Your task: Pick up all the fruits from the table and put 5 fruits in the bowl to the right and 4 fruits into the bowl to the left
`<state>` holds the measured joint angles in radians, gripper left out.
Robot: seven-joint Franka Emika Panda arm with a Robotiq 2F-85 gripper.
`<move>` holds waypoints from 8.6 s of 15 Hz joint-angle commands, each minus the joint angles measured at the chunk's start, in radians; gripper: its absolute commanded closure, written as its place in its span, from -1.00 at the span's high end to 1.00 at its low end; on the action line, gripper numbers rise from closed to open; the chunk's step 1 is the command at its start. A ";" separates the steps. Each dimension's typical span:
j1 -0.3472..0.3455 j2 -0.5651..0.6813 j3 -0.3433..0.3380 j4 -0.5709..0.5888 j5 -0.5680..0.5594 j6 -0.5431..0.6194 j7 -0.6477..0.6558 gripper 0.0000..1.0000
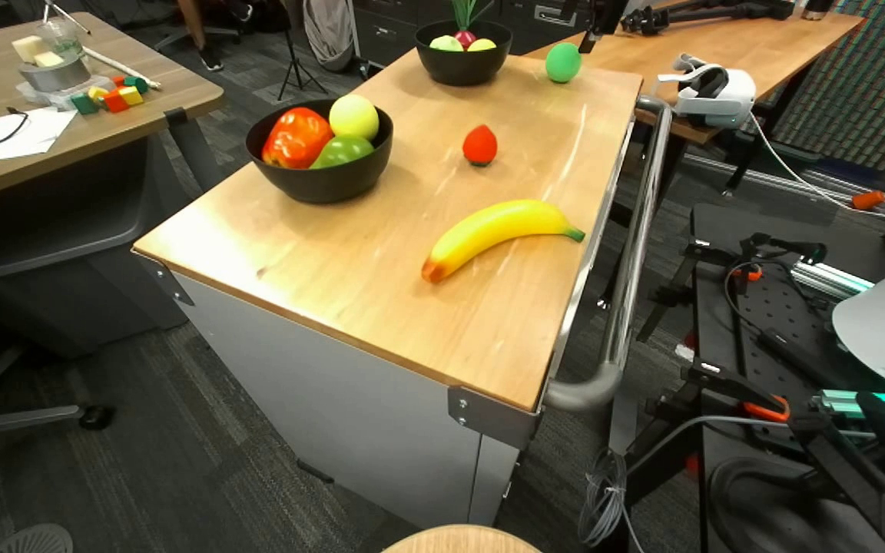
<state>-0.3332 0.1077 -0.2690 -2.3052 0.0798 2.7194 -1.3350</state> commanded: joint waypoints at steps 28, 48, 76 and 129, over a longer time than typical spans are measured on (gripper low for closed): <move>0.281 -0.069 0.271 0.009 0.491 -0.037 -0.404 -0.47; 0.286 0.202 0.348 0.419 0.707 -0.234 -0.884 1.00; 0.383 -0.252 0.322 -0.162 0.358 -0.216 0.124 1.00; 0.166 0.271 0.085 0.376 0.008 0.185 -0.135 -0.68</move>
<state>-0.1554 0.3530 -0.1756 -1.9944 0.1006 2.9572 -1.4526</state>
